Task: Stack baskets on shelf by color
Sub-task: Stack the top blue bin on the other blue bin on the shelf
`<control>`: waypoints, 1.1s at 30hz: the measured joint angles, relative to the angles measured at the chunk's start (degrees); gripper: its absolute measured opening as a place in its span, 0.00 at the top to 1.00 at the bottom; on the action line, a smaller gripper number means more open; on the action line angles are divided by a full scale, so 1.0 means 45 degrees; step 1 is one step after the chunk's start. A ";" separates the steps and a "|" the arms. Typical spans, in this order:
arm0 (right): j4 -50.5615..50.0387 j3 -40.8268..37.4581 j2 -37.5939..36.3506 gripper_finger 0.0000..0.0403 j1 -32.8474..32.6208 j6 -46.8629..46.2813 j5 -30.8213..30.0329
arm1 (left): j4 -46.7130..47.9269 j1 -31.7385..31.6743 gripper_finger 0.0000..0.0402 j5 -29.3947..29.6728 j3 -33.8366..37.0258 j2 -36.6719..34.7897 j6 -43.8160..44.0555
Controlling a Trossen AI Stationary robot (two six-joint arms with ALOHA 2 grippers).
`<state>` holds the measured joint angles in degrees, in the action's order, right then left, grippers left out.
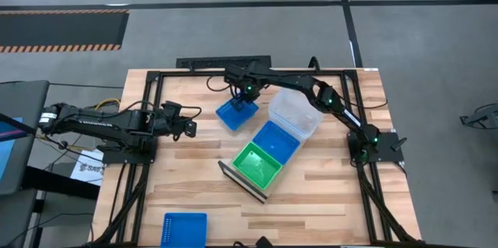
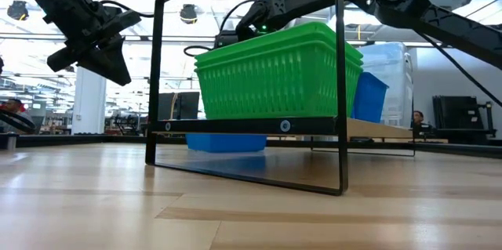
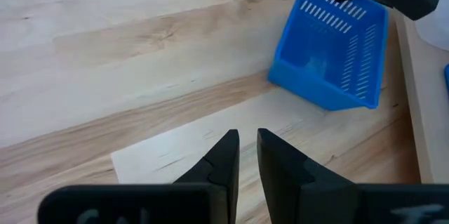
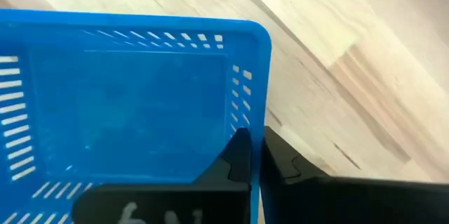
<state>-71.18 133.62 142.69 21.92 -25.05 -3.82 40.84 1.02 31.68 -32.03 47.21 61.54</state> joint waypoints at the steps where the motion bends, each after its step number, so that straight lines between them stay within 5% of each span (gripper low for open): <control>1: 0.0082 0.0000 0.0000 0.96 0.0002 0.0002 0.0020 | 0.0000 0.0000 0.90 0.0000 0.0000 -0.0001 0.0000; 10: 0.1162 0.0291 -0.0878 0.98 0.0382 -0.0627 0.0536 | 0.0151 0.0000 0.90 -0.0012 0.0000 -0.0003 -0.0010; 19: 0.1035 0.0291 -0.4527 0.99 0.1327 -0.2175 -0.0421 | 0.0144 0.0000 0.90 0.0367 0.0000 -0.0008 -0.0112; 26: -0.1117 0.0291 -0.8081 0.99 0.0645 -0.3710 -0.2508 | 0.0087 0.0000 0.90 0.0218 0.0000 -0.0003 -0.0112; 33: -0.4189 0.0146 -1.0373 0.99 -0.2920 -0.7906 -0.6461 | -0.0217 0.0010 0.90 -0.0560 0.0000 -0.0003 -0.0516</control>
<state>-90.03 134.28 96.01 8.77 -60.63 -32.89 39.86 1.06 29.16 -32.03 47.20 59.22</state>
